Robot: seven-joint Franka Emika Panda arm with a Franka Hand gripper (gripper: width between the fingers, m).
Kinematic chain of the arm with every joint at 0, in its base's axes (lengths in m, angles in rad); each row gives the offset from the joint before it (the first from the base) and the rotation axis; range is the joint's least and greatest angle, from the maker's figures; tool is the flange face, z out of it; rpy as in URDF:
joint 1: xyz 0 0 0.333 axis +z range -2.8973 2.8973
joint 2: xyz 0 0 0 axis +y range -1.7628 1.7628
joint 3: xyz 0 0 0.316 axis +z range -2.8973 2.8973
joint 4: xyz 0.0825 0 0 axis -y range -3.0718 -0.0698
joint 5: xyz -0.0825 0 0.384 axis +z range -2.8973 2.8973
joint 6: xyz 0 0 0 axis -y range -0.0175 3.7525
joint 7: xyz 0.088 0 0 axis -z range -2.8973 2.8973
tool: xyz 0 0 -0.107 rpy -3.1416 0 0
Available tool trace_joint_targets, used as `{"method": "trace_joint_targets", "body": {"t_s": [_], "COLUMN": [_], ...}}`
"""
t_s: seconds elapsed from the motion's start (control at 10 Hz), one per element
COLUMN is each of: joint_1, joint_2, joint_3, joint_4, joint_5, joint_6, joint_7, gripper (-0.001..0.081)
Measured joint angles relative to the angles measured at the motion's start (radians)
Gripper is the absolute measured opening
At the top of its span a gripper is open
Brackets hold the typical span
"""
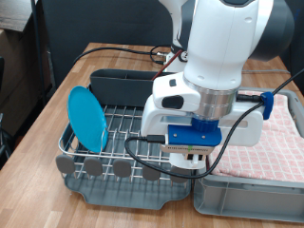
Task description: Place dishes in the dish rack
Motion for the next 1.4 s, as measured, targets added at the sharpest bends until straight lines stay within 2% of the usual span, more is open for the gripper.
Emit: {"method": "trace_joint_targets", "body": {"t_s": [0.5,0.9,1.4], "joint_1": [-0.001,-0.006,-0.005], "joint_2": [0.026,0.052,0.058], "joint_3": [-0.002,0.003,-0.005], "joint_4": [-0.016,-0.002,-0.002], "joint_5": [0.000,0.015,0.014], "joint_6": [0.083,0.056,0.066], "joint_7": [-0.018,-0.038,-0.020], "gripper": [0.0072,0.0072,0.0072]}}
